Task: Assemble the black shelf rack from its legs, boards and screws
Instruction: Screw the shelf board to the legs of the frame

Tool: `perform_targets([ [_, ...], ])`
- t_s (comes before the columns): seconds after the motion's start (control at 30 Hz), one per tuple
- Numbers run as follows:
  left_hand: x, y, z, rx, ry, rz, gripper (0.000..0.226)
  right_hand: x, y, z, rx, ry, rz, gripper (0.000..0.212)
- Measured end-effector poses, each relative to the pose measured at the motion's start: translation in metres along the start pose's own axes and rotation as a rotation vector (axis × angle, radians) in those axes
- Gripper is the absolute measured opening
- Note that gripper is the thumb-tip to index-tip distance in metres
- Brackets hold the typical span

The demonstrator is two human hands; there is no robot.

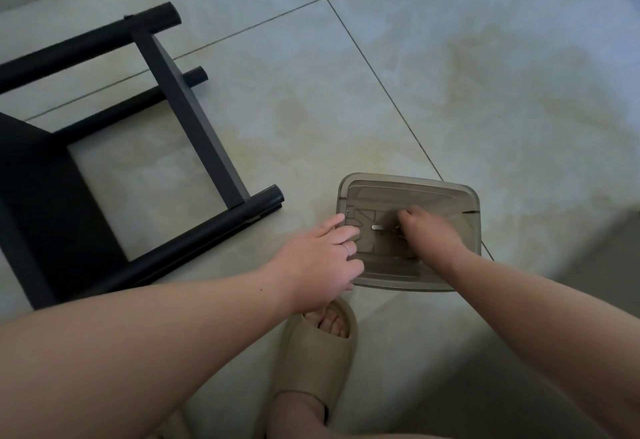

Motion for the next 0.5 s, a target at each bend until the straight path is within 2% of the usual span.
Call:
perform_targets([
  [0.1,-0.001,-0.005,0.000,0.006,-0.020,0.028,0.036,-0.012,0.005,-0.001,0.024,-0.111,-0.092,0.018],
  [0.23,-0.011,-0.004,0.005,0.007,0.001,0.024,0.039,-0.037,0.025,-0.010,0.133,-0.514,-0.206,0.015],
  [0.3,-0.026,0.006,0.010,0.017,0.009,-0.066,0.035,-0.049,0.035,-0.011,0.168,-0.778,-0.218,0.011],
  [0.4,-0.057,0.033,0.025,0.001,-0.038,-0.235,0.026,-0.075,0.051,0.001,0.142,-1.004,-0.262,0.015],
  [0.5,-0.088,0.064,0.047,-0.141,-0.090,-0.350,0.023,-0.100,0.068,0.026,0.086,-1.169,-0.229,0.026],
])
Point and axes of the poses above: each hand's wrist, its own y-axis away from the middle knuckle, its own x-axis out of the palm, z = x × y, the point moved 4 cm from there along -y, towards the middle knuckle, and after that the axes turned 12 degrees about x, right-handed, at the moved point
